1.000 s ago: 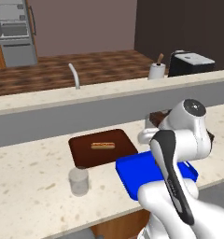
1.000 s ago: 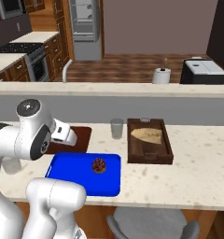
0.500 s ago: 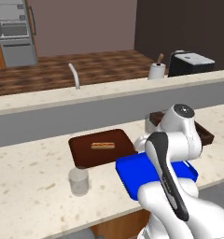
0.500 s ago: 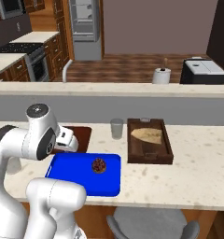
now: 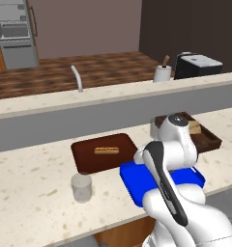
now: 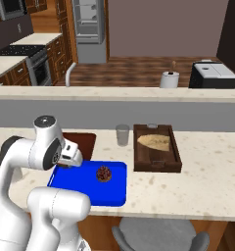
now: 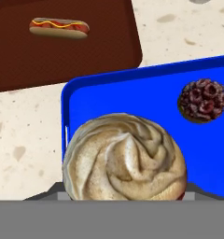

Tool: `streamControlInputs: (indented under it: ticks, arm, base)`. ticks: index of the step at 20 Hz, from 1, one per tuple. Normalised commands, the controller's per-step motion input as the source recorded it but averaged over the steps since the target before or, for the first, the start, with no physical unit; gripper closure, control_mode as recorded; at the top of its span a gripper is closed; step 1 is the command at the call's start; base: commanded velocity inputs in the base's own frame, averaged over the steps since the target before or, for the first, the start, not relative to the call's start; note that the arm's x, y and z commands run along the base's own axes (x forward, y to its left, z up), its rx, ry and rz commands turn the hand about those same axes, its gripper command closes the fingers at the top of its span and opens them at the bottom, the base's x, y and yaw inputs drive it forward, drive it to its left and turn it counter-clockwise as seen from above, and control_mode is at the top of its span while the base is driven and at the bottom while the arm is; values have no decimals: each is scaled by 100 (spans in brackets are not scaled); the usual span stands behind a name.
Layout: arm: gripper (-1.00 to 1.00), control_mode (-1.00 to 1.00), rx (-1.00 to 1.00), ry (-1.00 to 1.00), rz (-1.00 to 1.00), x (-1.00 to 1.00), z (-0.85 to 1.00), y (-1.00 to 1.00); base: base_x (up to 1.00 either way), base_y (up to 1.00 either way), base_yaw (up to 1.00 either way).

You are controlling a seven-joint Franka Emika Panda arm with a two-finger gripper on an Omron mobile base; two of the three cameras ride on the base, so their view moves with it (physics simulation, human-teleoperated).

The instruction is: Take the cupcake and cake from the fridge and place them on the empty tray on the dining counter.

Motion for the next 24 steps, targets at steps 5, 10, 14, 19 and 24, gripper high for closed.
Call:
streamControlInputs:
  ticks: [5, 10, 14, 19, 24]
  arm:
    - [100, -100, 0, -11, 1, 0, -64, 1]
    - [100, -100, 0, -20, 0, 0, -70, 1]
    - [100, -100, 0, -25, 0, 0, -74, 0]
    - [100, -100, 0, -24, 0, -9, -71, 0]
    - [100, -100, 2, -19, 0, -4, -64, 0]
  base:
    - [0, 0, 0]
    - [0, 0, 0]
    - [0, 0, 0]
    - [0, 0, 0]
    - [0, 0, 0]
